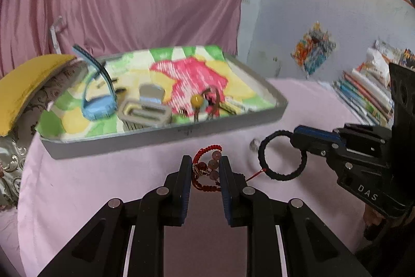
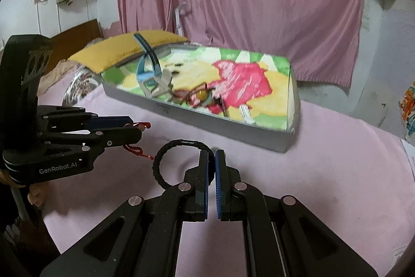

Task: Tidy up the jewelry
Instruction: 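Carry both hair ties toward the tray with the left and right tools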

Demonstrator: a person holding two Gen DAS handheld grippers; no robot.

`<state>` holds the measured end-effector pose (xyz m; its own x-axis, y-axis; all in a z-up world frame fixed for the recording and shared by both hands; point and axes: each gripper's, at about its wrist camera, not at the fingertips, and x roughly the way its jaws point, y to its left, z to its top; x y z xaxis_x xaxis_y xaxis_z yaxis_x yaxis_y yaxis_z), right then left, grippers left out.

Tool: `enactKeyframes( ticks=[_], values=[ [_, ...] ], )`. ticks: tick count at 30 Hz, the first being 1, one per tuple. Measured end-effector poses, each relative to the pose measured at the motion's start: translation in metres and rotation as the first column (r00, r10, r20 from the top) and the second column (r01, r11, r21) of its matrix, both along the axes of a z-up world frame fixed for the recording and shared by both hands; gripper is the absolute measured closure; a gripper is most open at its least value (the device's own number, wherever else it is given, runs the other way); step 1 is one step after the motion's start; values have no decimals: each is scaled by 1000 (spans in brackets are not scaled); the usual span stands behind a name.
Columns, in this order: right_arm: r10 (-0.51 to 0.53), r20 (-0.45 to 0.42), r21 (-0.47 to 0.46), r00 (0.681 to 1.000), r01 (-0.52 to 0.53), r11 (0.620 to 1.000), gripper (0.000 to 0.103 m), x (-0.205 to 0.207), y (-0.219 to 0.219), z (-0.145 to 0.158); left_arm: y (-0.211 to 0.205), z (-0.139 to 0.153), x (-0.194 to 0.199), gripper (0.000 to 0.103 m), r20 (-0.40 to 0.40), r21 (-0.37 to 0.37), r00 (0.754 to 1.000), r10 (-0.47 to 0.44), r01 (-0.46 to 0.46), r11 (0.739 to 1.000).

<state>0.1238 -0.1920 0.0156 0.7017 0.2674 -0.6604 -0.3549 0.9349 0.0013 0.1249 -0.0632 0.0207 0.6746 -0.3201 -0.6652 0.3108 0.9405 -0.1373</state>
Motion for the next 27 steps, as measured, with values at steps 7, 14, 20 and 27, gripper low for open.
enactKeyframes(
  ticks=[7, 14, 20, 27],
  values=[
    [7, -49, -53, 999, -9, 999, 99, 1, -3, -9, -8, -19, 10, 83, -113, 46, 993, -31, 36, 998],
    [-19, -66, -63, 998, 14, 998, 99, 2, -16, -12, -22, -21, 15, 80, -119, 112, 991, -53, 66, 992],
    [-35, -88, -52, 996, 30, 998, 99, 4, -27, -16, -33, -19, 24, 64, -136, 135, 988, -73, 91, 987],
    [-16, -103, -56, 995, 10, 998, 99, 5, -23, -18, -40, -18, 30, 89, -160, 146, 982, -100, 123, 982]
  ],
)
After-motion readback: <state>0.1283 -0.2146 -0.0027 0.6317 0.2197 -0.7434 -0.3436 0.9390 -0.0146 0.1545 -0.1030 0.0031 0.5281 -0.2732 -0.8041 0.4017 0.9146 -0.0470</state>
